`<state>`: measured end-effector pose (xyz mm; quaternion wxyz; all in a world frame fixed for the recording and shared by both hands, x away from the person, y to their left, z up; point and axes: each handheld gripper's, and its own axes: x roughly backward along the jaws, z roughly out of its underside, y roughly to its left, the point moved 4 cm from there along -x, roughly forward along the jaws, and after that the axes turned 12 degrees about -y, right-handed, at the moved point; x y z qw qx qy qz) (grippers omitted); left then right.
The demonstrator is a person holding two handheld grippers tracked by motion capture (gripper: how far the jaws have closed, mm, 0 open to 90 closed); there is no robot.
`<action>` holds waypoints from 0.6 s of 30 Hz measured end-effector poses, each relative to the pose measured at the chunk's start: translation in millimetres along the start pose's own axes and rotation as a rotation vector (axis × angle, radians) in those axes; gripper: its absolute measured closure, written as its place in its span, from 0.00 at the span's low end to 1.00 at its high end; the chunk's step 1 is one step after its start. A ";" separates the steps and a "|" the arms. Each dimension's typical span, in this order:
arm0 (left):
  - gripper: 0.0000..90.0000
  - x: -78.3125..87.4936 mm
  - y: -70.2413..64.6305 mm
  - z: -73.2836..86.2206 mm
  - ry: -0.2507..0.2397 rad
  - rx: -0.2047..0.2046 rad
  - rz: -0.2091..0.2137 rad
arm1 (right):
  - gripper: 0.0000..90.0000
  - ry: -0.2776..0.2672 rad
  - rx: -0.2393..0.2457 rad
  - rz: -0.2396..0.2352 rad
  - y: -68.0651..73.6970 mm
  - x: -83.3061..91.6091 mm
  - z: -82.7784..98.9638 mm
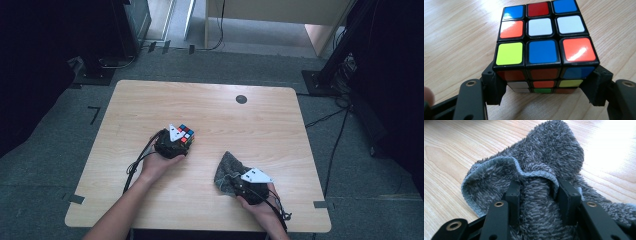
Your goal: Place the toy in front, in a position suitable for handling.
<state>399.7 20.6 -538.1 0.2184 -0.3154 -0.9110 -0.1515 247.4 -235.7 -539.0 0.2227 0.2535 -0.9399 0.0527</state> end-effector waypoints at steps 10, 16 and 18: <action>0.38 27.5 -3.6 0.9 -0.042 0.022 0.062 | 0.77 -0.009 0.015 -0.001 1.4 2.6 -2.9; 0.38 61.8 -13.9 7.5 -0.058 0.001 0.090 | 0.59 -0.006 -0.010 -0.004 0.6 3.9 -4.3; 0.38 68.5 -19.7 10.6 -0.053 -0.007 0.108 | 0.54 -0.001 -0.024 0.002 0.3 6.0 -6.4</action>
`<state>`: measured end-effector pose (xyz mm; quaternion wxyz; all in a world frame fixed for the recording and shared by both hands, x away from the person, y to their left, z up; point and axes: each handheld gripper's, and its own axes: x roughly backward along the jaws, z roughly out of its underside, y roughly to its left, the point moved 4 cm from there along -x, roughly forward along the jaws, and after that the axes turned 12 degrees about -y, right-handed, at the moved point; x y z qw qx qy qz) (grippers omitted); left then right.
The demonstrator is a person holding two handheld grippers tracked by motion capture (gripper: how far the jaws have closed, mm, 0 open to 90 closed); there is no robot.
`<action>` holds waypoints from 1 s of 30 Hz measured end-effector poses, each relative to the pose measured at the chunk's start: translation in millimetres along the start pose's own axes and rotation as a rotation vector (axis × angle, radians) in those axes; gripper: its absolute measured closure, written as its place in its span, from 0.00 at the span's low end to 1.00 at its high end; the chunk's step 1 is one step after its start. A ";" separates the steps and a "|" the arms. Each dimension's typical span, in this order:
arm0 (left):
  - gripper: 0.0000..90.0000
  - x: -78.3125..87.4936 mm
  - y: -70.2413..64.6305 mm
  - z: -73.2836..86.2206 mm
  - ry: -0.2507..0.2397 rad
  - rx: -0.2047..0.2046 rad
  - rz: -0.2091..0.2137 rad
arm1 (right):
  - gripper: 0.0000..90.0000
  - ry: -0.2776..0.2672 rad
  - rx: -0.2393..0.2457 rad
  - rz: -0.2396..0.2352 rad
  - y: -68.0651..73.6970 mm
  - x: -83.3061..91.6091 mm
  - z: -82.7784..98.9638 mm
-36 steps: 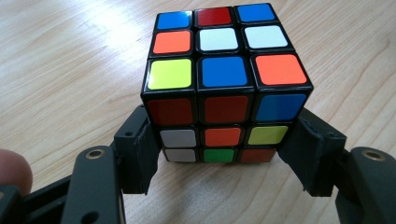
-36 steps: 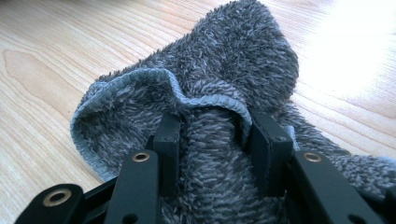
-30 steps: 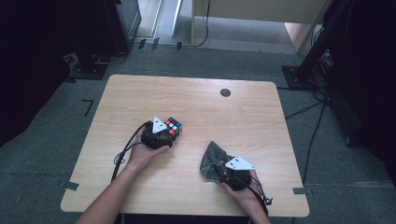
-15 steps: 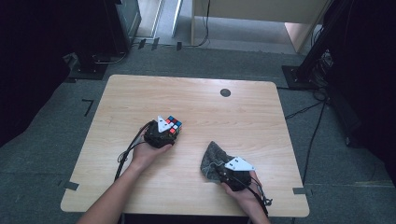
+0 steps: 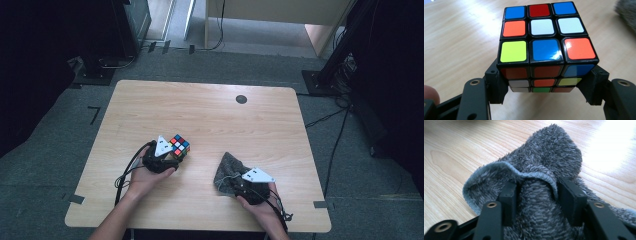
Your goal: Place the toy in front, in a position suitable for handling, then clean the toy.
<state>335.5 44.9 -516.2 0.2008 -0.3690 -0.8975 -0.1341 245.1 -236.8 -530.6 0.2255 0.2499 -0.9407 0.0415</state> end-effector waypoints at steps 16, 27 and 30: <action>0.38 38.7 -35.1 6.4 -0.021 -0.069 0.181 | 0.36 -0.008 0.003 0.017 5.7 6.7 -6.2; 0.38 36.8 -37.8 3.3 -0.033 -0.055 0.220 | 0.34 0.005 0.018 0.035 8.6 -0.8 -4.4; 0.38 37.2 -37.4 1.9 -0.037 -0.042 0.226 | 0.32 -0.001 0.018 0.038 9.0 -0.3 -5.3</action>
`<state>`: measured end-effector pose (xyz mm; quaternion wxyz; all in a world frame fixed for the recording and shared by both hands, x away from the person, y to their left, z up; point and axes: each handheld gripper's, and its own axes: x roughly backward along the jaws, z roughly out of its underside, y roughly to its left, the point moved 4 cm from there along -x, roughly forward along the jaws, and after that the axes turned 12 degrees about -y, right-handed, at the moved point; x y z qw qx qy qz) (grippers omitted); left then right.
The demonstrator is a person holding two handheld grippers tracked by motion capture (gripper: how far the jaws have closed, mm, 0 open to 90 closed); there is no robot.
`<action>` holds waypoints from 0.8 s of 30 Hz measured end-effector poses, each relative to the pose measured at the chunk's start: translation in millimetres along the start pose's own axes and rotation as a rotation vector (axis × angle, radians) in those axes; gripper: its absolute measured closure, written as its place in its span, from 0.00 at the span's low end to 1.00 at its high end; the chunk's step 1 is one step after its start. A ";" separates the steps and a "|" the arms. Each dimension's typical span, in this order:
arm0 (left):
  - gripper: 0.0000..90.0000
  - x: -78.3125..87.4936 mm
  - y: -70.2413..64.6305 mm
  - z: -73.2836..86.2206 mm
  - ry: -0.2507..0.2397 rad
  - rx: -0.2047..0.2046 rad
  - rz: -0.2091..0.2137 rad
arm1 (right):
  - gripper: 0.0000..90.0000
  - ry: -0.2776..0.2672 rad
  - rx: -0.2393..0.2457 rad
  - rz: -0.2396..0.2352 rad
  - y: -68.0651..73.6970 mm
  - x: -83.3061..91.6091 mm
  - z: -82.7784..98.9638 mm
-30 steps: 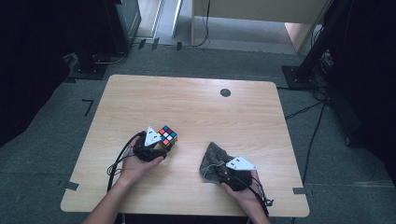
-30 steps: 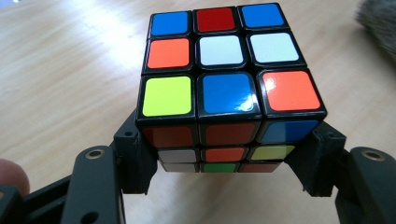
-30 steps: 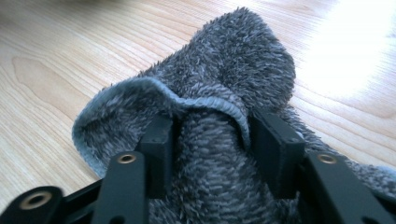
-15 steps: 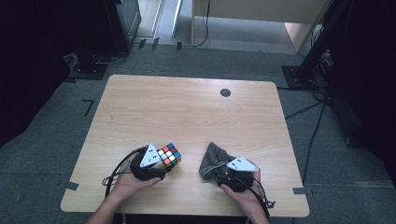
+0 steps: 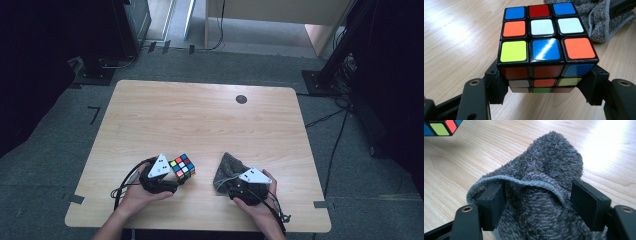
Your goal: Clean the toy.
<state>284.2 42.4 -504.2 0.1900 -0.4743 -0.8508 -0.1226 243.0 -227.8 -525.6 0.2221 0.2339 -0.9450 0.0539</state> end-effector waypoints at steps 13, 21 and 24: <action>0.38 -2.0 -6.0 0.0 0.003 -0.017 0.015 | 0.58 0.074 -0.014 0.036 -4.8 -14.4 10.6; 0.38 -0.1 -5.5 -2.0 -0.002 -0.019 0.011 | 0.78 0.023 -0.068 0.028 -14.0 -9.5 5.6; 0.38 -2.3 -6.3 -3.1 -0.002 -0.023 0.017 | 0.78 -0.029 -0.069 0.020 -12.8 -2.2 -2.3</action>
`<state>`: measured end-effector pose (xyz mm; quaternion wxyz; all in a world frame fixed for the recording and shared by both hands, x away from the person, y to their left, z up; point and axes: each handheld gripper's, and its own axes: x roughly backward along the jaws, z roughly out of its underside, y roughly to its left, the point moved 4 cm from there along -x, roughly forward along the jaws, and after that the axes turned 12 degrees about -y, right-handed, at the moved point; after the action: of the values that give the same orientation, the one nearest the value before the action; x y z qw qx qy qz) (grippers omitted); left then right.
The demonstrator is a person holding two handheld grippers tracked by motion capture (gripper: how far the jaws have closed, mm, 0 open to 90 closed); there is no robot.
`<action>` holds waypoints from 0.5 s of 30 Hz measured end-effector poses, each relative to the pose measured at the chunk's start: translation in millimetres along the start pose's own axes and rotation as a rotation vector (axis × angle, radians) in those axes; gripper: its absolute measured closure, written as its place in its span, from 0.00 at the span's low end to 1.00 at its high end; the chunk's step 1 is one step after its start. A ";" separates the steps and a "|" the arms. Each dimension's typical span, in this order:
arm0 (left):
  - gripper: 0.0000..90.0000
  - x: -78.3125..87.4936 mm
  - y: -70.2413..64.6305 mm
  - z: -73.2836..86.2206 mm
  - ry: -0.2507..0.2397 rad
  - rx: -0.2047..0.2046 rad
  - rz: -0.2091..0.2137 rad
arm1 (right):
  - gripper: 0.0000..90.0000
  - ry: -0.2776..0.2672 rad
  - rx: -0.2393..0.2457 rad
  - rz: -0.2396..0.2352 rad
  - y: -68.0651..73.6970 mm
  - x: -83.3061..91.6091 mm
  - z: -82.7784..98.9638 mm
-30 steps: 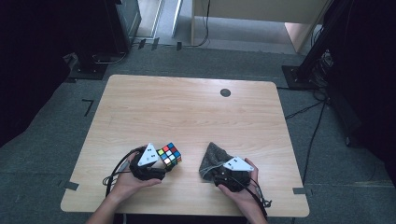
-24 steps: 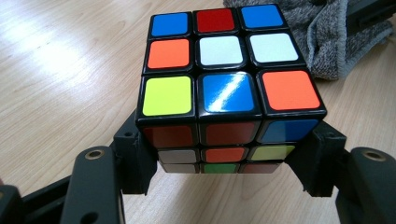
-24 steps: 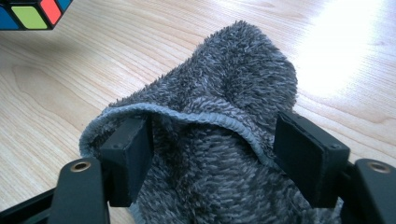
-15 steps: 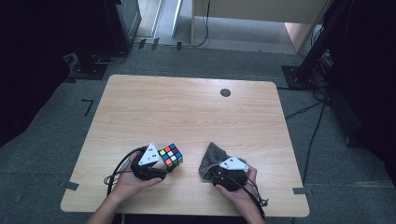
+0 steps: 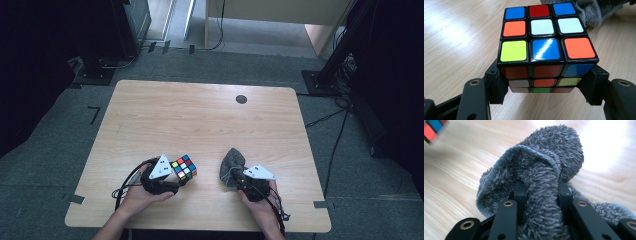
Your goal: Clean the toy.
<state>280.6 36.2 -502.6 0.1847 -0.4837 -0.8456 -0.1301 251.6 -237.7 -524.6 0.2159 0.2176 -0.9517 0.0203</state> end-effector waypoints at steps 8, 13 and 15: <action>0.38 -10.3 -6.4 -4.0 0.022 -0.033 0.019 | 0.78 -0.148 0.004 -0.138 32.5 20.4 -44.0; 0.38 -15.3 -14.7 -8.9 0.028 -0.077 0.031 | 0.78 -0.191 0.054 -0.240 70.9 19.8 -70.7; 0.38 -16.2 -15.8 -9.4 0.032 -0.082 0.026 | 0.78 -0.194 0.072 -0.252 78.2 18.8 -74.3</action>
<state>276.2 12.1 -501.9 0.1799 -0.4997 -0.8301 -0.1697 233.2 -164.7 -445.0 0.1160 0.3436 -0.9319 0.0061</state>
